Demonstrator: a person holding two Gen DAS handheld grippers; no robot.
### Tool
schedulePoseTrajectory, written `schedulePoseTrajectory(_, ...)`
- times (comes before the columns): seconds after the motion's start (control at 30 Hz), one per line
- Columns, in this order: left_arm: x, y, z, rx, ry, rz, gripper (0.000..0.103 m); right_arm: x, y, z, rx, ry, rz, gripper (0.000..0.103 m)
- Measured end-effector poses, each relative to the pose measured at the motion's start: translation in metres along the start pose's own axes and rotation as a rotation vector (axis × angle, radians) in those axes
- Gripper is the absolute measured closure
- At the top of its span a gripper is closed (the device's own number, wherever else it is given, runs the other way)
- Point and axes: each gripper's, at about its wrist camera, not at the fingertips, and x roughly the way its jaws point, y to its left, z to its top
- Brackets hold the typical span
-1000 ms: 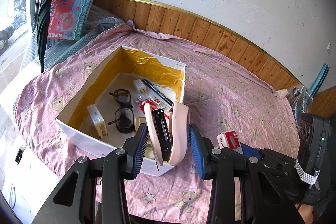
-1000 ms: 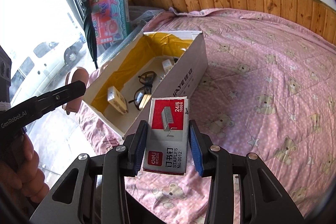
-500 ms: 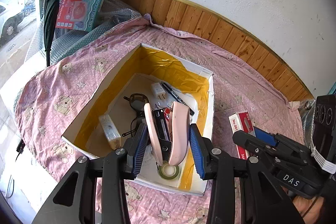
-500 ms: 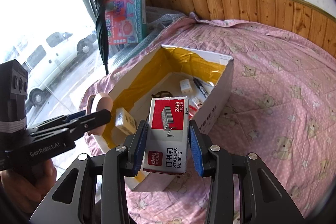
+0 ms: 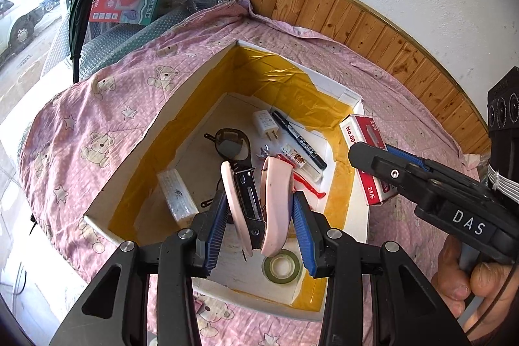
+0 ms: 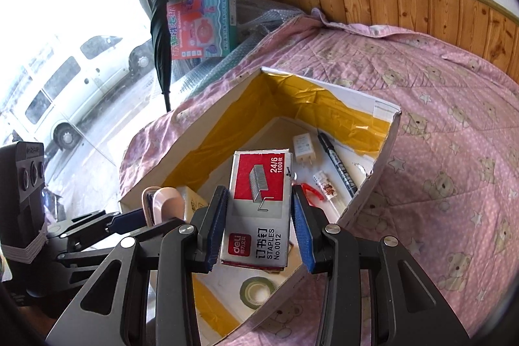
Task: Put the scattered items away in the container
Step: 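Lower and release the stapler and staple box into the box with both tools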
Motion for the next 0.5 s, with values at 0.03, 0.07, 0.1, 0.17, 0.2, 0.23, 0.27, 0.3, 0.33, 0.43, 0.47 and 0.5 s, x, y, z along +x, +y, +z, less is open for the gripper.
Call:
schedulePoseTrajectory(0.03,0.001,0.000,0.000,0.001,0.003,0.000,0.061,0.002,-0.001,0.001,0.000,0.001,0.000,0.060)
schedulePoseTrajectory(0.07,0.003,0.000,0.000,0.002,0.006,0.001,0.061,0.005,-0.002,0.002,0.001,0.003,0.006,0.059)
schedulePoseTrajectory(0.1,0.004,0.001,0.001,-0.001,0.009,0.005,0.060,0.008,-0.003,0.004,0.002,0.008,0.013,0.059)
schedulePoseTrajectory(0.17,0.008,0.003,0.000,-0.009,0.020,0.012,0.060,0.011,-0.005,0.005,0.005,0.013,0.009,0.059)
schedulePoseTrajectory(0.2,0.008,0.004,-0.001,-0.015,0.021,0.014,0.060,0.012,-0.006,0.006,0.008,0.013,0.007,0.058)
schedulePoseTrajectory(0.23,0.009,0.006,-0.001,-0.024,0.027,0.019,0.060,0.012,-0.008,0.006,0.012,0.013,0.008,0.058)
schedulePoseTrajectory(0.27,0.010,0.008,-0.001,-0.033,0.031,0.017,0.060,0.012,-0.008,0.006,0.015,0.014,0.009,0.058)
schedulePoseTrajectory(0.3,0.010,0.010,-0.002,-0.038,0.032,0.014,0.058,0.012,-0.009,0.006,0.018,0.013,0.008,0.058)
schedulePoseTrajectory(0.33,0.009,0.012,-0.002,-0.044,0.030,0.015,0.058,0.011,-0.009,0.006,0.019,0.012,0.007,0.058)
schedulePoseTrajectory(0.43,0.005,0.012,-0.002,-0.043,0.022,0.009,0.058,0.008,-0.010,0.005,0.024,0.010,0.007,0.058)
schedulePoseTrajectory(0.47,0.004,0.012,-0.001,-0.041,0.023,0.009,0.058,0.007,-0.009,0.005,0.022,0.010,0.007,0.058)
schedulePoseTrajectory(0.5,0.003,0.011,-0.001,-0.041,0.022,0.004,0.058,0.006,-0.009,0.005,0.020,0.011,0.006,0.058)
